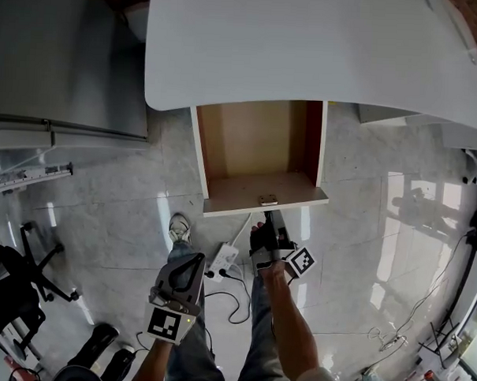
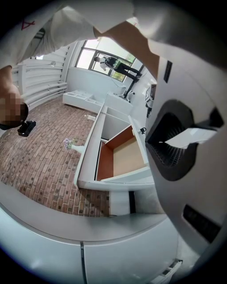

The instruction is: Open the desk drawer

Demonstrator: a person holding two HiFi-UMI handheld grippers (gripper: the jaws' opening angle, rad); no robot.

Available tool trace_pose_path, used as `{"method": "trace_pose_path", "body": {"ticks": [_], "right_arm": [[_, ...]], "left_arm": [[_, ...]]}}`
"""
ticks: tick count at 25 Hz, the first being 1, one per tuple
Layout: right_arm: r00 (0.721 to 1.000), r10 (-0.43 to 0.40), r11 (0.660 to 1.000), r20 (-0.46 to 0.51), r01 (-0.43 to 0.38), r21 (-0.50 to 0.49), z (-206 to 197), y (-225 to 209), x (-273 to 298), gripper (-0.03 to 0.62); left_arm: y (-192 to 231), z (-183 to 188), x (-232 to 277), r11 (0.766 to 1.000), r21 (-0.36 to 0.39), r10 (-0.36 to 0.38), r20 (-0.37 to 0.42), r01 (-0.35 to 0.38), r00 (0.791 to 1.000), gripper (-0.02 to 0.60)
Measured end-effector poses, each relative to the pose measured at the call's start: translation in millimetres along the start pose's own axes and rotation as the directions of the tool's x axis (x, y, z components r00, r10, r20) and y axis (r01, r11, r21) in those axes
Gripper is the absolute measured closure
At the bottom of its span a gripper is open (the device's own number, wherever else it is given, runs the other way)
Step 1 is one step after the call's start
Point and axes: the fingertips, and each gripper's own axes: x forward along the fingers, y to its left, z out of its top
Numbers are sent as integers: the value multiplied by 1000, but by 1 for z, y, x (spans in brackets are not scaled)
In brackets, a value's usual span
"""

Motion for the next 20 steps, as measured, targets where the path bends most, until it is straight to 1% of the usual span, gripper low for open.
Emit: {"method": "trace_pose_path", "body": {"ticks": [4, 12, 15, 17, 20], "right_arm": [[999, -4, 1000, 33, 3, 10, 2, -1, -26, 433], [999, 28, 1000, 32, -28, 4, 5, 12, -41, 467], [999, 30, 999, 36, -30, -11, 9, 24, -45, 504], [998, 26, 999, 52, -24, -22, 13, 34, -47, 565], [996, 59, 998, 65, -59, -10, 14, 59, -50, 577]], "left_arm": [[0, 0, -1, 1000, 1, 4, 0, -4, 1000, 569], [-20, 3, 0, 1000, 21, -12, 22, 11, 1000, 569], [-31, 7, -3, 1000, 24, -16, 28, 16, 999, 569], [-38, 13, -5, 999, 30, -20, 41, 19, 999, 569], [-45, 28, -7, 999, 50, -25, 71, 22, 997, 569]]}}
